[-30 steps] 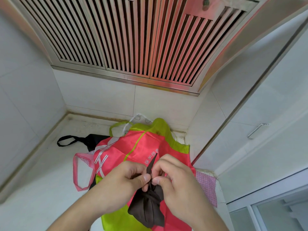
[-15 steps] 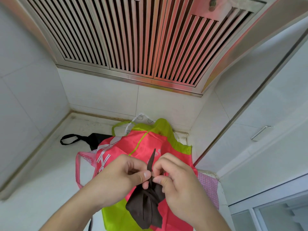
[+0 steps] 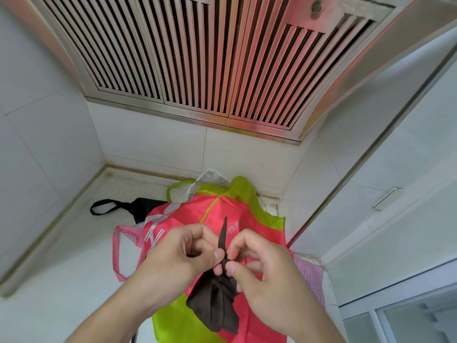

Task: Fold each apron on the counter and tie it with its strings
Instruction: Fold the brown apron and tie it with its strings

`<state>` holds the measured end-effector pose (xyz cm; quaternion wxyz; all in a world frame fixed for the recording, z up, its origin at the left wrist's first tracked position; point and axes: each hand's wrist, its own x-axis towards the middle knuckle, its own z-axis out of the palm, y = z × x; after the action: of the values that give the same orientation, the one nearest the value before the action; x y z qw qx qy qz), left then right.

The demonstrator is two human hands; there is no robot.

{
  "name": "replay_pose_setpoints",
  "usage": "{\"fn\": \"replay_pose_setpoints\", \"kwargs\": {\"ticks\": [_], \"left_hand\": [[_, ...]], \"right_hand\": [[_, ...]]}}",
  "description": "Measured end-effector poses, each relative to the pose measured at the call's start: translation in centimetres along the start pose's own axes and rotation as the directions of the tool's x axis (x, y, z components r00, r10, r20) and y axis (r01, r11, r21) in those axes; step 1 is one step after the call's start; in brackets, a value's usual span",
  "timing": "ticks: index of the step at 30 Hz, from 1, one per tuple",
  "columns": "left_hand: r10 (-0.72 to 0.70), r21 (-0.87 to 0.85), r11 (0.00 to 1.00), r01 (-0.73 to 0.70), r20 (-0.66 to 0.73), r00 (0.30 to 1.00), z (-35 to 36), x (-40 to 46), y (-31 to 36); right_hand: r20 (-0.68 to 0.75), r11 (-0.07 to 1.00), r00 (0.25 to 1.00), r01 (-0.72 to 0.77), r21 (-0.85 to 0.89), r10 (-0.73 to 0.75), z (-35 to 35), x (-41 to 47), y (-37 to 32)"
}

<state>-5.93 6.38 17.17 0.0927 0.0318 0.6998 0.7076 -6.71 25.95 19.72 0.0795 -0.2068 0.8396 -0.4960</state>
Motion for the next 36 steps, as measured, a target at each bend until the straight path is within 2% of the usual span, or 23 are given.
{"fn": "replay_pose_setpoints", "kwargs": {"ticks": [6,11,14,17,21,25,28,32,36], "left_hand": [[-0.024,-0.001,1.0,0.025,0.024,0.999,0.2,0.1,0.1],[-0.03,0.163,0.986,0.02,0.059,0.998,0.2,0.0,0.0],[-0.023,0.22,0.975,0.008,0.066,0.998,0.3,0.0,0.3],[-0.029,0.2,0.98,0.021,0.034,0.999,0.3,0.1,0.3],[-0.062,0.176,0.983,0.058,0.014,0.998,0.3,0.1,0.2],[-0.072,0.195,0.979,0.062,0.043,0.997,0.3,-0.1,0.5],[-0.042,0.271,0.962,0.029,0.042,0.998,0.4,-0.3,0.8],[0.073,0.487,0.873,-0.02,-0.09,0.993,0.8,-0.6,0.8],[0.231,0.576,0.809,-0.119,-0.125,0.965,1.3,-1.0,0.8]], "right_hand": [[-0.049,1.0,0.998,-0.031,0.002,0.031,0.7,0.0,-0.2],[-0.102,0.993,0.989,-0.097,0.064,0.103,0.7,-0.1,0.5],[-0.135,0.999,0.99,-0.046,-0.012,0.044,0.8,-0.2,0.7],[-0.185,0.994,0.982,0.029,-0.102,-0.048,1.1,-0.3,0.9],[-0.207,0.996,0.977,0.032,-0.088,-0.049,1.2,-0.5,1.3],[-0.186,0.981,0.977,0.07,-0.182,-0.104,1.1,-0.3,1.5],[-0.216,0.955,0.965,0.08,-0.285,-0.145,1.1,-0.3,1.8],[-0.245,0.962,0.963,0.047,-0.27,-0.116,1.5,-0.3,1.8],[-0.27,0.976,0.961,0.008,-0.22,-0.069,1.5,-0.1,1.8]]}}
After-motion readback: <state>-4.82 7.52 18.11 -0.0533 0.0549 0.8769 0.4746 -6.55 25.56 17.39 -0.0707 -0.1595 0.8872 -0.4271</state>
